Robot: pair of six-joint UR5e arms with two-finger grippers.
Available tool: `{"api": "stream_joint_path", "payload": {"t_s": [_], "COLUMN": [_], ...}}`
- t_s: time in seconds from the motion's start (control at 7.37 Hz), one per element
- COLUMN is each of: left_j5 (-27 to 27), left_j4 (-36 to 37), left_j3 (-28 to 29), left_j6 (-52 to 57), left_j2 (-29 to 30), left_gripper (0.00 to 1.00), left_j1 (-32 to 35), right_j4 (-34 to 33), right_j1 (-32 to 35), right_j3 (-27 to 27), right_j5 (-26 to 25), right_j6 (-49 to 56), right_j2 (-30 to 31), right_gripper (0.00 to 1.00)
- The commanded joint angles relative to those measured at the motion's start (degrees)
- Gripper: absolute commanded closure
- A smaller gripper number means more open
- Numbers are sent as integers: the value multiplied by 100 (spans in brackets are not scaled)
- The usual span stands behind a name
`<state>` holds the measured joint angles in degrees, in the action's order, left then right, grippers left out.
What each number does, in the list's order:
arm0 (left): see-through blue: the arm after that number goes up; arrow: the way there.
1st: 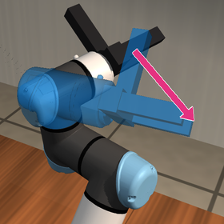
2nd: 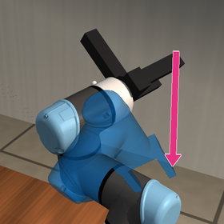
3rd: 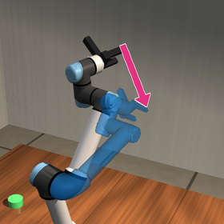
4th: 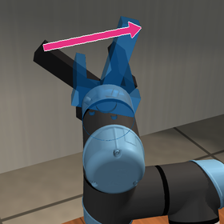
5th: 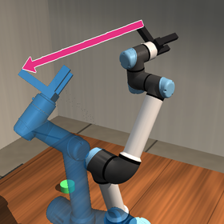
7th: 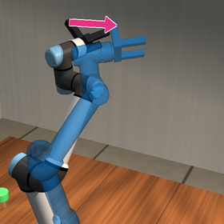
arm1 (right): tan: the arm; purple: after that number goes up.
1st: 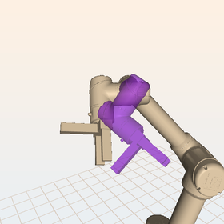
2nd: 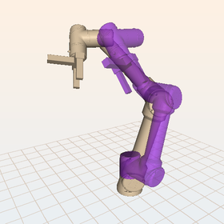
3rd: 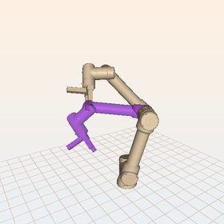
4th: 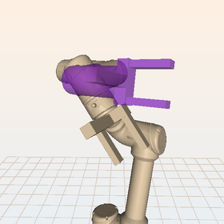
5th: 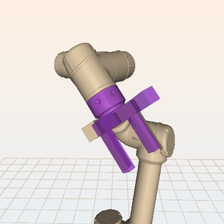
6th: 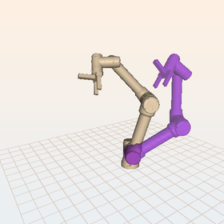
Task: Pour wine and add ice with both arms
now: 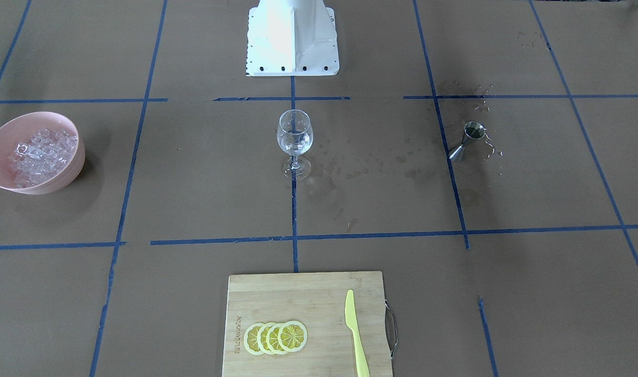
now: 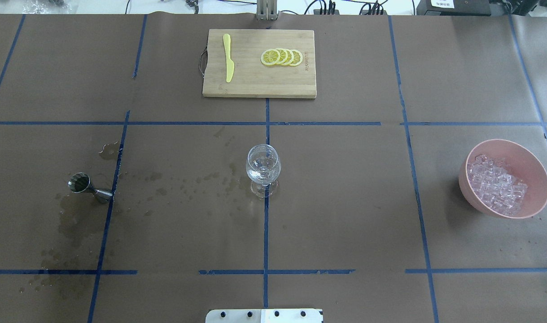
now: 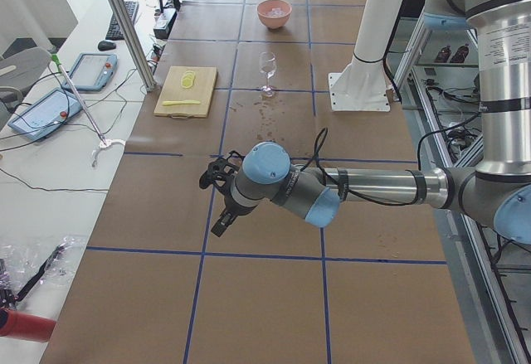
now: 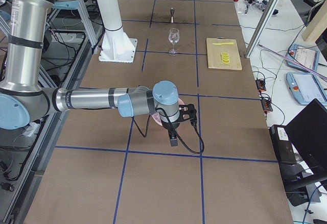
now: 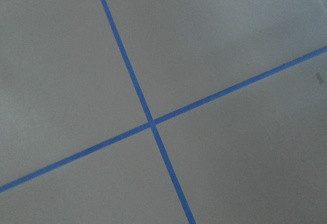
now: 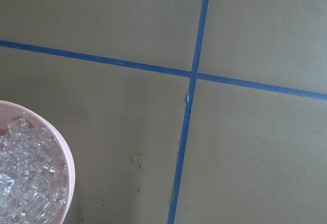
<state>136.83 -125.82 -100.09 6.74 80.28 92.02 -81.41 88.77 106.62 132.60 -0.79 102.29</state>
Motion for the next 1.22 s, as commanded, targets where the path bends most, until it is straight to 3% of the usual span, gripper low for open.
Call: {"api": "stream_joint_path", "payload": {"t_s": [0.0,0.27,0.41,0.95,1.09], "left_j5": [-15,-24,-77,-3005,-4048], "left_j4": [-1439,-2424,-2517,-2544,-2553], "left_j3": [191,149,60,-1212,-1502], "left_j6": [-828,-1349,-1751,-4563,-4846], "left_j2": [172,242,294,374,191], "left_gripper": [0,0,0,0,0], "left_j1": [0,-9,-244,-3025,-3728], "right_j4": [125,134,134,134,134], "right_j1": [0,0,0,0,0], "right_j3": [-18,43,61,43,52], "right_j5": [2,2,-6,-6,-6], "right_j6": [-17,-104,-114,-114,-114], "right_j2": [19,-60,-51,-33,-25], "right_gripper": [0,0,0,0,0]}}
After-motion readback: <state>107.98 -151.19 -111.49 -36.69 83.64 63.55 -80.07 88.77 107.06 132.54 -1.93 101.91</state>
